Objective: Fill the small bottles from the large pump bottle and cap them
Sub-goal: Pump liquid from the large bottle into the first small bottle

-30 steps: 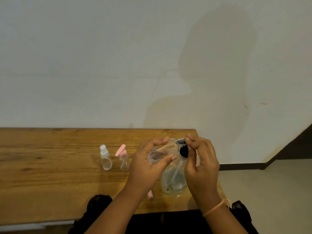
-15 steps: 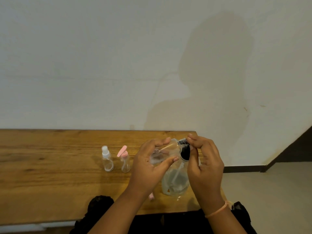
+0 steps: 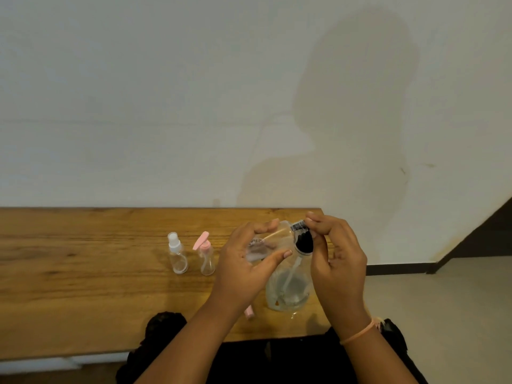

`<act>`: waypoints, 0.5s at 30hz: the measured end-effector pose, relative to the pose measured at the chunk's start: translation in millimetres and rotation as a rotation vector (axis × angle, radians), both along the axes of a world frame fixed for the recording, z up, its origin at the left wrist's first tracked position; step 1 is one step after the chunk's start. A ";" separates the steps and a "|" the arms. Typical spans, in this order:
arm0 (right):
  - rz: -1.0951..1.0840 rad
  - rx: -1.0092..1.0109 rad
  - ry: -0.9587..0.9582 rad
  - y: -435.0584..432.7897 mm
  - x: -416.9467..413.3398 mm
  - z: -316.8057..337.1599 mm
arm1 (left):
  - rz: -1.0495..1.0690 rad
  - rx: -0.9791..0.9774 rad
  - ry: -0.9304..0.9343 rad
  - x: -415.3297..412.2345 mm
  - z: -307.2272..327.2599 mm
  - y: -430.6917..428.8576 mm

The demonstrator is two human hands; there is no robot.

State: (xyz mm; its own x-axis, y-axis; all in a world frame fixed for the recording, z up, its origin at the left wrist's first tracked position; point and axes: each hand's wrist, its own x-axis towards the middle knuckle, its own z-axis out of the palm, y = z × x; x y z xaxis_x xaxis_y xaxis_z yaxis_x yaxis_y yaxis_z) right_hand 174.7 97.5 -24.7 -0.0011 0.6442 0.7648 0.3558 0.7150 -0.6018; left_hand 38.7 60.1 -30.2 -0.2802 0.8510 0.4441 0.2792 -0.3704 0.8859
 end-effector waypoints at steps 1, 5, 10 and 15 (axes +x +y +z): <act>0.013 -0.001 0.004 0.0 1.0 1.9 | 0.004 0.011 -0.001 0.0 -0.1 0.1; 0.003 -0.001 -0.043 2.3 1.5 4.1 | -0.004 0.029 -0.017 0.2 3.5 1.3; -0.031 0.022 -0.065 4.4 1.2 -2.8 | -0.012 0.003 0.019 -3.1 2.1 3.0; -0.024 0.010 -0.118 10.1 2.4 -6.7 | -0.010 -0.025 0.028 -2.9 1.3 5.2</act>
